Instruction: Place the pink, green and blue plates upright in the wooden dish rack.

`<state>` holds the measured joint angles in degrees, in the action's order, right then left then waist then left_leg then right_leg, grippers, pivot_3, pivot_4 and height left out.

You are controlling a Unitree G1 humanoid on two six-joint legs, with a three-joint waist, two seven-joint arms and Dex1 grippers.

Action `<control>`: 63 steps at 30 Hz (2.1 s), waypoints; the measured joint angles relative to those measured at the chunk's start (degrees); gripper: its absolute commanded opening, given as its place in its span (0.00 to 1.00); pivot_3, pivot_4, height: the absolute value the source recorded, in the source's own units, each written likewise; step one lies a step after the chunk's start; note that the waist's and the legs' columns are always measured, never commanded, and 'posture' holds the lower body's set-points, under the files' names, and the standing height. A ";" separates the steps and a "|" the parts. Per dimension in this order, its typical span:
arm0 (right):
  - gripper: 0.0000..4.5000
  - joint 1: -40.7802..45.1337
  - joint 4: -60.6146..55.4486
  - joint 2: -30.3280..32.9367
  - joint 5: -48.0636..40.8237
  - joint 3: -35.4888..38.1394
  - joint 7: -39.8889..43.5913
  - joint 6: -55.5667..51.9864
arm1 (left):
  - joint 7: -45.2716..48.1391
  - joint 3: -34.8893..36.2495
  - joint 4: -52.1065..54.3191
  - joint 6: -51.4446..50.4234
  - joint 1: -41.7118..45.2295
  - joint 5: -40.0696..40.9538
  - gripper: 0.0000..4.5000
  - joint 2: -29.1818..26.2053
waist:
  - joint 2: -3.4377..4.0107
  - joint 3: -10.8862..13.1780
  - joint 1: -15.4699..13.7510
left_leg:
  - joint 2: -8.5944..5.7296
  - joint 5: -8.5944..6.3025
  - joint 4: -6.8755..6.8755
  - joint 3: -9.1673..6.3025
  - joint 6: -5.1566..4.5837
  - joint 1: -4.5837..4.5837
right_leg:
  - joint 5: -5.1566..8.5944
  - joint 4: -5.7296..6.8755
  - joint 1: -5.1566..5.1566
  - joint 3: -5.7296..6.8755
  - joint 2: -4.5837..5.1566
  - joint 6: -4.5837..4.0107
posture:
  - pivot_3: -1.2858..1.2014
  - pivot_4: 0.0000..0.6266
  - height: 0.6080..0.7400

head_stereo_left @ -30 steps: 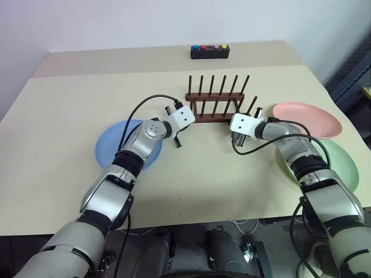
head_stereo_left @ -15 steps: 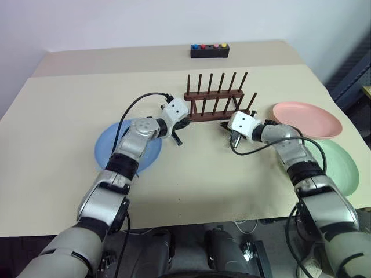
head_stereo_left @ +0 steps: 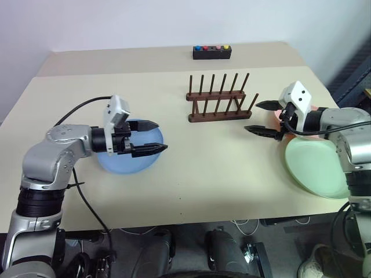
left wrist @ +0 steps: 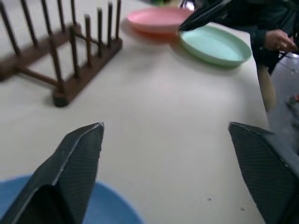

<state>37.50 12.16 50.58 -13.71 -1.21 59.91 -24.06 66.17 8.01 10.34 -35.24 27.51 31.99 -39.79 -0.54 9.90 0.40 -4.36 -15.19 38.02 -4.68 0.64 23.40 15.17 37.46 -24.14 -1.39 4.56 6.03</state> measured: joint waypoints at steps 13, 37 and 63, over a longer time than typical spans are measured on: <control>0.99 5.10 11.74 8.44 9.84 -5.52 4.04 -6.45 | 7.92 7.58 1.53 1.85 -7.33 12.47 1.00 -5.09 | 0.03 0.02 0.28 | 0.03 -0.09 -0.09 0.06 -0.16 0.05 | 0.00 -0.08 -0.09 -0.05 -0.01 0.00 | 0.52 0.24 1.00; 0.01 17.95 21.72 3.18 8.20 -1.73 8.80 -7.67 | 2.47 4.18 2.07 5.74 -8.33 10.30 1.00 -4.38 | 0.29 0.14 0.80 | 0.05 -0.09 -0.13 0.14 -0.15 0.05 | 0.00 -0.08 -0.16 -0.11 -0.04 0.00 | 0.52 0.24 1.00; 0.01 34.89 45.49 -8.07 -20.05 26.40 1.46 -27.71 | -0.39 4.31 2.16 6.65 -8.81 10.34 1.00 -2.93 | 0.34 0.21 0.48 | 0.02 -0.13 -0.21 0.20 -0.23 0.14 | -0.01 -0.19 -0.21 -0.09 0.00 0.01 | 0.52 0.24 1.00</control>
<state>72.38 57.65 42.51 -33.76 25.20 61.37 -51.77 65.77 12.32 12.50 -28.58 18.70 42.33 -42.72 -0.20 10.11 0.88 -4.34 -15.32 37.81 -4.48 0.41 23.54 15.16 37.27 -24.35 -1.48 4.56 6.04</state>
